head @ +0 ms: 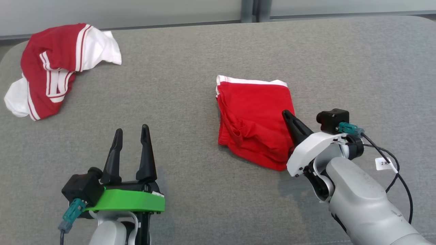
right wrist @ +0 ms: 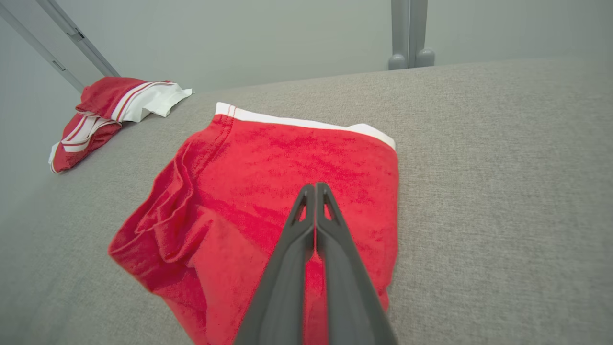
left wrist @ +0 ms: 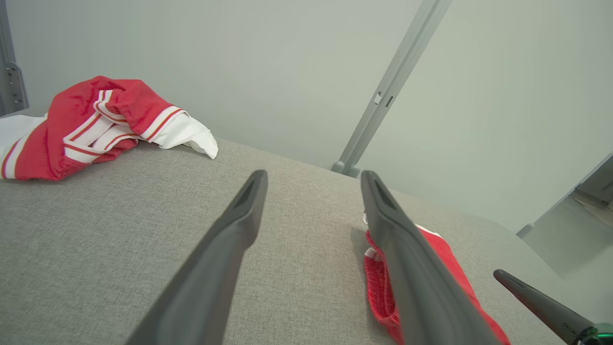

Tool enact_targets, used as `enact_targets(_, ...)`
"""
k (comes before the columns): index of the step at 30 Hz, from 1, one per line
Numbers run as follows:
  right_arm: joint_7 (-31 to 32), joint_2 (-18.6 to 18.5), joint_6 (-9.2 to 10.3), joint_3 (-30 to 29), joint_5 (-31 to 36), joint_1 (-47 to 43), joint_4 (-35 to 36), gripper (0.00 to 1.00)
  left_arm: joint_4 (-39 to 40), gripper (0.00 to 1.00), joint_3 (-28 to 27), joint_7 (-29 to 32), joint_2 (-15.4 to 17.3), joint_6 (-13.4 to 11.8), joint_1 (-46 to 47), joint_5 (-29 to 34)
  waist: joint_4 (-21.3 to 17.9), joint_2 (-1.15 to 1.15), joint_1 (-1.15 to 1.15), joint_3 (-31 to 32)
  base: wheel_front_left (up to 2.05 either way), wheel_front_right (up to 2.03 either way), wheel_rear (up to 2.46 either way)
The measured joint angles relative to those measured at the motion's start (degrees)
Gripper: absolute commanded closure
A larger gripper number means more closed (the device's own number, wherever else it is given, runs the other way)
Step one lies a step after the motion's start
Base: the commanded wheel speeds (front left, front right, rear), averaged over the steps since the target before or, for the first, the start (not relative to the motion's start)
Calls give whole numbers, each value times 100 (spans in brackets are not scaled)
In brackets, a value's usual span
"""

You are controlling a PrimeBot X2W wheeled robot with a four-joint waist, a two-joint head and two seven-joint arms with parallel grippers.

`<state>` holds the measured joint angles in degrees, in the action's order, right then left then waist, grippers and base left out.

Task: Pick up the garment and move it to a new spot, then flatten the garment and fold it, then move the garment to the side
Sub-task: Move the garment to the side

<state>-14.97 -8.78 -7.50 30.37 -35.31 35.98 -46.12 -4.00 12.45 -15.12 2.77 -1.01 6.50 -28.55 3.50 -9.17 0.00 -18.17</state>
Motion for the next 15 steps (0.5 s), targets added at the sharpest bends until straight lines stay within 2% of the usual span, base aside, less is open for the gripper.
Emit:
enact_targets(7,-1,96,0,-32,371,42,-267,100,-3,0,47,0,1,3,47,0,353,0,0,-115,0,0,0)
enact_targets(15,-2,264,0,216,883,194,-543,100,12,0,76,0,2,0,129,-15,718,0,0,-249,0,0,0)
